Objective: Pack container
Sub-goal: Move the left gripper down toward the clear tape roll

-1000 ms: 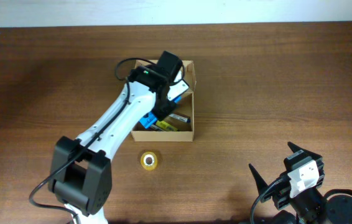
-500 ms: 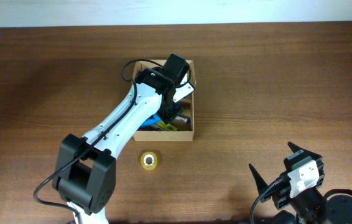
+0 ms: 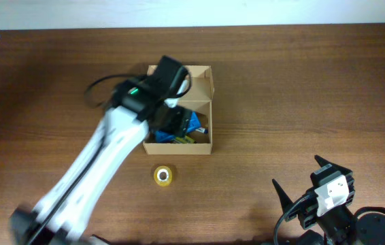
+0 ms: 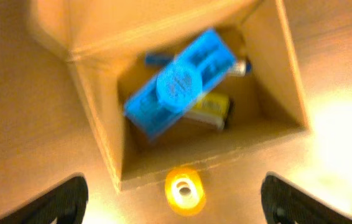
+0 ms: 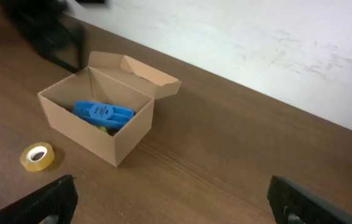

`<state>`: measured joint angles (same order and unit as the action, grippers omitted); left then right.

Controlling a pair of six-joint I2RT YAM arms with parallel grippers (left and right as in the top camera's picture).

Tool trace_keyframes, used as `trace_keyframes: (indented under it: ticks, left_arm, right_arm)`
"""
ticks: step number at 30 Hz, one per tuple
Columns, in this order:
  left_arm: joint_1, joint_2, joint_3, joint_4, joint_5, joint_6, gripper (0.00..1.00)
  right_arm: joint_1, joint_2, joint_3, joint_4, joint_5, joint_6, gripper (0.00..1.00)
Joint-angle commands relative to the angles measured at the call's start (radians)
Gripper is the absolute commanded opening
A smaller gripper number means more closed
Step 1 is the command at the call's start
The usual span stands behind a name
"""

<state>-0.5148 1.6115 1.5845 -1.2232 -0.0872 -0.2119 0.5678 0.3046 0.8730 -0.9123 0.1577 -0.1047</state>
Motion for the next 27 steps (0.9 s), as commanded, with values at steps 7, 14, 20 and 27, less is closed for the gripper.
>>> trace_keyframes:
  ticks: [7, 14, 20, 27]
  left_arm:
    - [-0.157, -0.238, -0.296, 0.012, -0.001, -0.558, 0.87]
    - [-0.300, -0.325, -0.543, 0.133, -0.004, -0.760, 0.86]
    - [-0.340, -0.305, -0.611, 0.170, -0.069, -0.948, 0.84]
    - [-0.341, -0.294, -0.615, 0.161, -0.026, -1.613, 0.84]
  right_arm:
    - [-0.007, -0.005, -0.004, 0.003, 0.011, 0.009, 0.99]
    - [-0.007, -0.005, -0.004, 0.003, 0.011, 0.009, 0.99]
    - [-0.007, -0.005, -0.004, 0.003, 0.011, 0.009, 0.99]
    - [-0.007, -0.005, -0.004, 0.003, 0.011, 0.009, 0.99]
